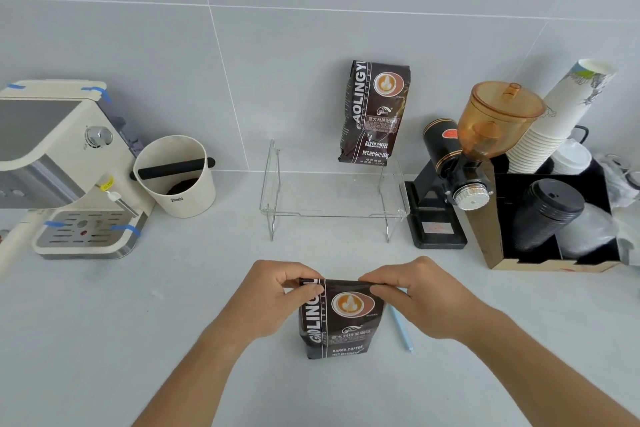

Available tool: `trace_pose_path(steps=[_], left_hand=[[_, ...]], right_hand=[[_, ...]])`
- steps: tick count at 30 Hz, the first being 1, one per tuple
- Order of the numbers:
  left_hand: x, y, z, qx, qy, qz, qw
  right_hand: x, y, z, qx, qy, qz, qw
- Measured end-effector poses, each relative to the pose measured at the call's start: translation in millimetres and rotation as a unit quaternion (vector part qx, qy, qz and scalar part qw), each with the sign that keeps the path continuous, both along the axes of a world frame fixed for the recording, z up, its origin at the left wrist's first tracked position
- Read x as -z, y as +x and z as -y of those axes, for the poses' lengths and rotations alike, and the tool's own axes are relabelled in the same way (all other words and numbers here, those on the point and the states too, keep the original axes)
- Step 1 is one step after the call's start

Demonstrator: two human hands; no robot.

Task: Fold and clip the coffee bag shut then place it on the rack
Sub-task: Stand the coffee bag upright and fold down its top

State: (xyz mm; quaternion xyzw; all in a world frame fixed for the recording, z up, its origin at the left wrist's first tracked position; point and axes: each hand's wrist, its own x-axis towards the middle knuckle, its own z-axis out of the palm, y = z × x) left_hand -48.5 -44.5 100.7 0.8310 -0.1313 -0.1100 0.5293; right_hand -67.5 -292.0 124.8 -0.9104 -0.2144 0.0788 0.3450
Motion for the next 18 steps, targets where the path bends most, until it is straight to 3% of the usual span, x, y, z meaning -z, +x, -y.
trace_pose_path(steps=[8,12,18], left_hand=[[2,0,4,0.027,0.010,0.007,1.000],[4,2,-1,0.001,0.000,-0.007,1.000],[9,2,1,-0.035,-0.013,-0.017,0.999]], right_hand=[[8,-10,13,0.116,0.108,-0.065,0.985],[16,-8,29,0.239,0.185,-0.076,0.950],[75,-8,68,0.336,-0.026,-0.051,0.940]])
